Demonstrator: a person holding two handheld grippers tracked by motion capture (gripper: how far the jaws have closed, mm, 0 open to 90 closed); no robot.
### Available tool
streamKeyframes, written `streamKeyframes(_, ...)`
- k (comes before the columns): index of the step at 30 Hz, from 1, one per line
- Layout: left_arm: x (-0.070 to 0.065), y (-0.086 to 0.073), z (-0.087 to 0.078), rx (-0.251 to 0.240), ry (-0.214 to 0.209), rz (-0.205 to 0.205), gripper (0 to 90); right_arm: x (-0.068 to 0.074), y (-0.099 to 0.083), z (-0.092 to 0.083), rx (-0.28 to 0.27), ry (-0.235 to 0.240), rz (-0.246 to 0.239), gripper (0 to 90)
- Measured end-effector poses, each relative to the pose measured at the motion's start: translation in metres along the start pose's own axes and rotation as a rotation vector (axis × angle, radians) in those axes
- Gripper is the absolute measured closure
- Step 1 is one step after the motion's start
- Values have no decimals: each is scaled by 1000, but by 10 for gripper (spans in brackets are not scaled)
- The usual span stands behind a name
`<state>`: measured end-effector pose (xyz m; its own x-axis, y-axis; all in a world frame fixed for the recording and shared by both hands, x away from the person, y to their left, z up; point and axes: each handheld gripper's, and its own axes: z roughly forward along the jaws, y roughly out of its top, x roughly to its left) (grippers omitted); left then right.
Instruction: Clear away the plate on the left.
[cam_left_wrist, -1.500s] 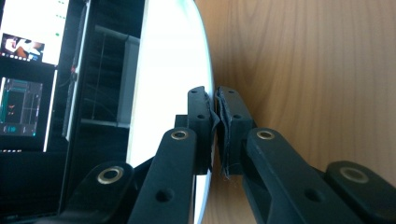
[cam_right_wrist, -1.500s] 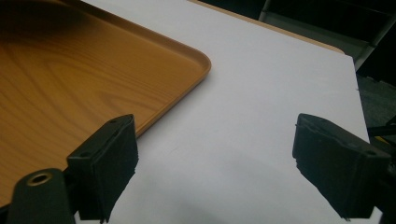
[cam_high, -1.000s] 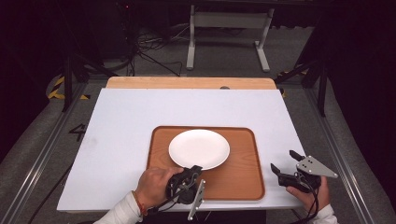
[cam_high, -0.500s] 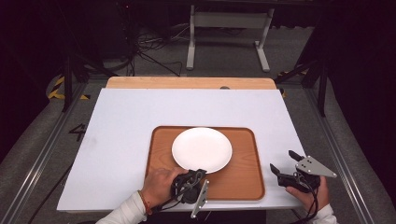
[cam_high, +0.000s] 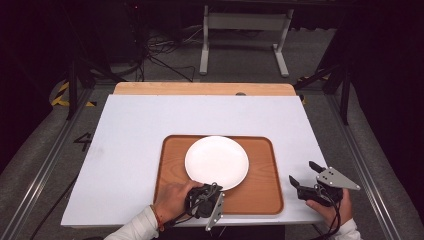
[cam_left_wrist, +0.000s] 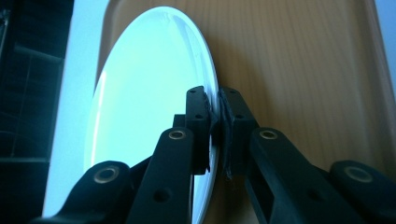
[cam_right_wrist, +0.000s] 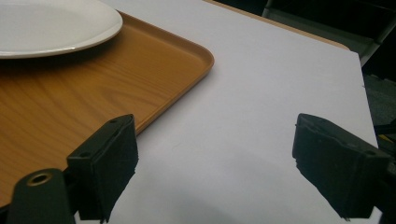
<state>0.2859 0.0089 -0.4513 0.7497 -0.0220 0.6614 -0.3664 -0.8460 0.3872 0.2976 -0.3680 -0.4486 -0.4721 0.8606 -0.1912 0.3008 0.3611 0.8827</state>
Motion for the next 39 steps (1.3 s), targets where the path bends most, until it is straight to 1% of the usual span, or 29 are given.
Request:
streamKeyframes(2,0,0,1,-9,-7,-12,823,0,0,0,-1,0,-1,149)
streamKeyframes(3,0,0,2,-22,-28,-26,801,0,0,0,-1,-1,-1,148)
streamKeyframes(4,-1,0,2,-24,-30,-37,799,0,0,0,0,-2,0,148)
streamKeyframes(5,-1,0,1,-39,-37,-29,799,0,0,0,0,-2,1,149)
streamKeyframes(6,-1,1,-1,-60,-40,-42,780,0,0,-1,-1,-1,1,148)
streamKeyframes(7,-1,1,-1,-66,-44,-51,755,0,0,0,-2,0,-2,148)
streamKeyframes(9,-1,2,-2,-73,-38,-59,727,1,0,0,2,1,-2,148)
streamKeyframes(10,-1,2,-3,-83,-47,-68,727,1,0,0,2,1,-2,148)
streamKeyframes(12,-1,1,-4,-89,-38,-72,690,1,0,1,5,6,-3,148)
streamKeyframes(13,-1,1,-6,-82,-46,-78,673,1,0,1,6,6,-4,148)
streamKeyframes(16,1,-2,-9,-111,-52,-101,628,1,0,1,4,6,-3,148)
streamKeyframes(19,5,-5,-13,-116,-42,-139,580,1,0,1,4,5,-1,148)
streamKeyframes(21,8,-7,-16,-126,-35,-150,549,1,-1,1,10,8,-7,148)
streamKeyframes(22,9,-8,-17,-137,-37,-173,549,1,-1,1,10,8,-7,148)
streamKeyframes(24,12,-11,-19,-149,-33,-201,517,1,-1,1,11,8,-8,148)
streamKeyframes(26,17,-15,-21,-152,-16,-196,490,1,-1,1,6,9,-8,148)
streamKeyframes(27,18,-17,-23,-151,-8,-209,475,1,0,1,7,7,-6,148)
streamKeyframes(28,21,-19,-24,-165,-5,-230,462,0,-1,1,5,7,-5,148)
streamKeyframes(31,27,-25,-29,-178,-1,-255,452,0,-1,1,11,9,-6,148)
streamKeyframes(32,30,-28,-31,-172,-1,-250,453,0,-1,1,11,10,-6,148)
streamKeyframes(33,32,-31,-33,-183,2,-266,451,1,-1,2,11,10,-6,148)
streamKeyframes(34,34,-33,-34,-187,0,-273,441,1,-1,2,11,11,-6,148)
streamKeyframes(35,37,-35,-36,-179,-3,-278,429,1,-1,2,12,10,-7,148)
streamKeyframes(36,38,-37,-37,-174,7,-290,412,0,-1,2,12,10,-8,148)
streamKeyframes(37,40,-39,-38,-174,16,-293,398,0,-2,2,12,9,-8,148)
streamKeyframes(38,43,-42,-40,-173,18,-305,379,0,-2,2,13,9,-8,148)
streamKeyframes(39,43,-42,-40,-173,18,-305,363,0,-2,2,13,9,-8,148)
